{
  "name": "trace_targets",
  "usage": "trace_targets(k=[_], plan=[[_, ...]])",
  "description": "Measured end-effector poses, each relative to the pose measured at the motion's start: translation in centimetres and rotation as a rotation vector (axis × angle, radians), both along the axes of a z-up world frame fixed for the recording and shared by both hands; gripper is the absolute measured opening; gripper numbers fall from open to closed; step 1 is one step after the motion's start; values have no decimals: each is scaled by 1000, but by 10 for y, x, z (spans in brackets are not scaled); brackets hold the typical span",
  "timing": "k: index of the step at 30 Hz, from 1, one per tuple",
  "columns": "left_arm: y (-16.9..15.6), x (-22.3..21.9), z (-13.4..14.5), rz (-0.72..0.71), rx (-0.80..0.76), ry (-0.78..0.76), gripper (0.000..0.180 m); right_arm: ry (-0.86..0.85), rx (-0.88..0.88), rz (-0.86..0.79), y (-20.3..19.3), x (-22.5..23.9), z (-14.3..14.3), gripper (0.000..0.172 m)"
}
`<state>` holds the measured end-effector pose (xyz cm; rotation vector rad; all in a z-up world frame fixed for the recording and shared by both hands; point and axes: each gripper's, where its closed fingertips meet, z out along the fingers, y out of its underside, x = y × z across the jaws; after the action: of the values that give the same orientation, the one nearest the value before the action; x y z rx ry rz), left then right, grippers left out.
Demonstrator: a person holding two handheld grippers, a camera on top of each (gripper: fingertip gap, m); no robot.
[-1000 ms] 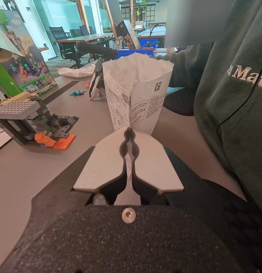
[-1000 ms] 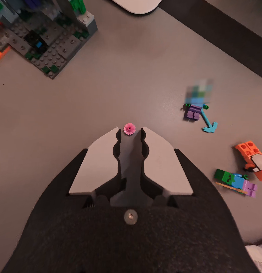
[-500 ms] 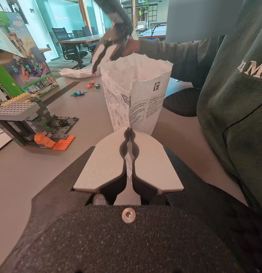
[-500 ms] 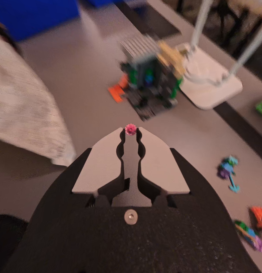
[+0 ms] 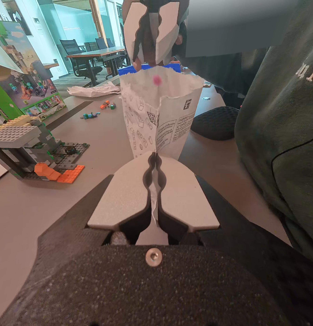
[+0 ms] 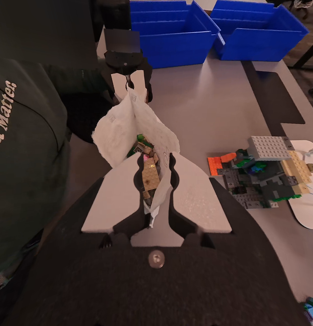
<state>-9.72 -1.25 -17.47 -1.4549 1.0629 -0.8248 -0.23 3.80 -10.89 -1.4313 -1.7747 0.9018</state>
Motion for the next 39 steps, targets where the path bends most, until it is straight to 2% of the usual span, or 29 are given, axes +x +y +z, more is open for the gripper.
trace_targets(k=[8, 14, 19, 23, 25, 27, 28, 32, 39], plan=[[-3, 0, 0, -14, -1, -10, 0, 56, -15, -73, 5, 12, 7, 35], [-3, -1, 0, -16, -4, -12, 0, 144, -42, -168, 20, 48, 15, 39], [-24, 3, -3, -148, -28, -9, 0, 55, -84, -200, 3, 73, -35, 49], [-32, 4, -5, -202, -54, -9, 0, 74, -136, -170, -24, 57, -67, 53], [-31, 3, -4, -198, -58, -10, 0, 109, -93, -191, -28, 47, -73, 46], [-28, 2, -3, -178, -57, -14, 0, 184, -28, -232, -29, 39, -70, 11], [-26, 1, -3, -162, -54, -16, 0, 226, 3, -250, -30, 36, -68, 3], [-15, -8, -1, -75, -31, -36, 2, 282, 36, -313, -36, 28, -68, 0], [0, -13, 1, 31, 16, -3, 32, 328, -36, -346, -34, 22, -66, 0]])
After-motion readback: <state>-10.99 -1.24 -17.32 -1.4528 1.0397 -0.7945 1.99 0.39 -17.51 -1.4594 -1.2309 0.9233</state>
